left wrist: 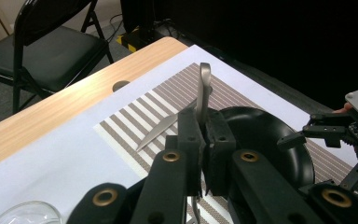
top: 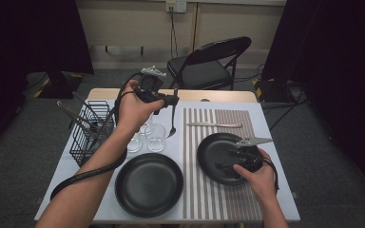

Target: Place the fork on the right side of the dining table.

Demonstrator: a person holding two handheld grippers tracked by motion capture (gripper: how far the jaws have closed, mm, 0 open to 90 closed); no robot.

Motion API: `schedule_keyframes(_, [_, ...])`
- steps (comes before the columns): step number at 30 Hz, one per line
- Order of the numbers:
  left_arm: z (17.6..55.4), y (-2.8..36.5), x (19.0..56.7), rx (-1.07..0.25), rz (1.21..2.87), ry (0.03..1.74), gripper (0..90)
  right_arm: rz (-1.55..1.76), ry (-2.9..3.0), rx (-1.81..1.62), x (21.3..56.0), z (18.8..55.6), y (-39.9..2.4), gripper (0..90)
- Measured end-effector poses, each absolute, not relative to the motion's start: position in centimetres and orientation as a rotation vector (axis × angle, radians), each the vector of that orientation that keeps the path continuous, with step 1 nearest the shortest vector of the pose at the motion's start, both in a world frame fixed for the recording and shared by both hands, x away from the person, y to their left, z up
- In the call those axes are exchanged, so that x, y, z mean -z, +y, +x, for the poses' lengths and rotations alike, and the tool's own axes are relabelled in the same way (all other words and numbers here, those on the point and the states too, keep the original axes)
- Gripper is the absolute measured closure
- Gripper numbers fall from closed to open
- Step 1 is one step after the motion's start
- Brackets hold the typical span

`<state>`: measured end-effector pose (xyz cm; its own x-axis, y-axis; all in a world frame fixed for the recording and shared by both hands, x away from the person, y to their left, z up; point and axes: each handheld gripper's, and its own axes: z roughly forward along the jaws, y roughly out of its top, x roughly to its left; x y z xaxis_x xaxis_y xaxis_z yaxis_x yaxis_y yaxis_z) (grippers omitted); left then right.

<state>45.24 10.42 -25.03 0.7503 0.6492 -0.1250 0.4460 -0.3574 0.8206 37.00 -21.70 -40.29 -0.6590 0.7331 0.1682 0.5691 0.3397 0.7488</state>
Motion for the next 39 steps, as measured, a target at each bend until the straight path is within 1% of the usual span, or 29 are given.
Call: schedule_keyframes(39, [43.1,6.6,27.5,-0.192,2.04,0.744,87.1,1.154,2.4,-1.21,39.4,36.7,-20.7,20.9])
